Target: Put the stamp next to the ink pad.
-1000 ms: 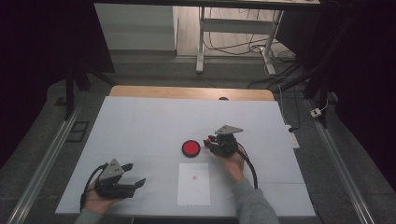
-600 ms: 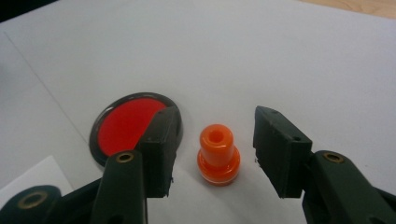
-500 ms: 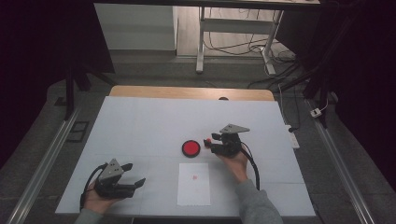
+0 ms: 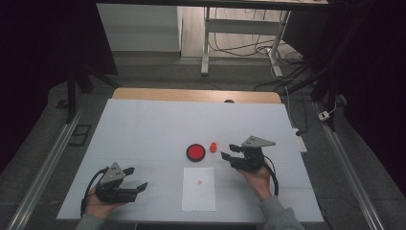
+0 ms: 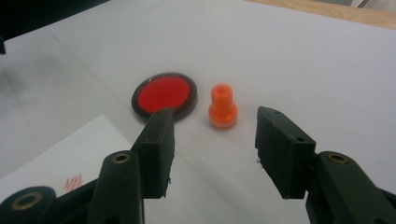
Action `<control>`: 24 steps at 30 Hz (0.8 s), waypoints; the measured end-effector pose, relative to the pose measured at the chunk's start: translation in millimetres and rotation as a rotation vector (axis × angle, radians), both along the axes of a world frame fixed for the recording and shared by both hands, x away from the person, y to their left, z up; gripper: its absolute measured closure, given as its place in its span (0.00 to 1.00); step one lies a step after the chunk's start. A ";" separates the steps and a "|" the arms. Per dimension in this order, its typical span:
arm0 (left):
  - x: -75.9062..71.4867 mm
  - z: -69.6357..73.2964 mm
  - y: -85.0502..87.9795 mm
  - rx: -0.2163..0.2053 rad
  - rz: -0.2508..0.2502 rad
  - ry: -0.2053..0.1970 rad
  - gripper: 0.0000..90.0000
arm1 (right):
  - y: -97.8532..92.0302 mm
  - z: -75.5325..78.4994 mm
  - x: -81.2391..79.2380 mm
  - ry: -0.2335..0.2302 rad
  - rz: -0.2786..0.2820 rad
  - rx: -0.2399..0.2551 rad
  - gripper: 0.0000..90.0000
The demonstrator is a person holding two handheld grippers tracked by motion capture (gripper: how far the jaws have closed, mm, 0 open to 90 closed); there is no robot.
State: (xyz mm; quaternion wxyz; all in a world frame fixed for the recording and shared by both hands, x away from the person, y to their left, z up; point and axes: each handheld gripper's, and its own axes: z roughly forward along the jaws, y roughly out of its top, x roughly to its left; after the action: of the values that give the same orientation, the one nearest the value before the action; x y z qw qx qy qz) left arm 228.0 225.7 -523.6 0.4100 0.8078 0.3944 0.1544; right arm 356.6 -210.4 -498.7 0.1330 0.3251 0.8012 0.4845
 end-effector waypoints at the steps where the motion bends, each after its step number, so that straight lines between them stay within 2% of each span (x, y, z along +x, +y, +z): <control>1: 0.0 0.0 0.0 0.000 0.000 0.000 0.26 | -4.9 0.3 -4.0 -0.003 -0.001 -0.004 0.52; 6: 0.2 -0.5 0.0 0.003 -0.001 0.002 0.26 | -28.4 -0.1 -24.4 -0.003 -0.011 -0.002 0.52; 15: 0.6 -1.0 0.4 0.003 0.001 0.002 0.26 | -69.7 2.7 -58.2 -0.013 -0.023 -0.027 0.52; 24: 4.0 -2.3 4.0 0.002 0.023 0.001 0.26 | -90.1 -1.8 -76.9 -0.023 -0.004 -0.034 0.51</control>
State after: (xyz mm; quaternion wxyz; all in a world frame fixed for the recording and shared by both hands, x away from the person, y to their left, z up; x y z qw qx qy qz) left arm 231.9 229.7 -525.9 0.4072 0.8036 0.4039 0.1592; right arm 279.8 -300.5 -500.5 0.1486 0.3191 0.8069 0.4744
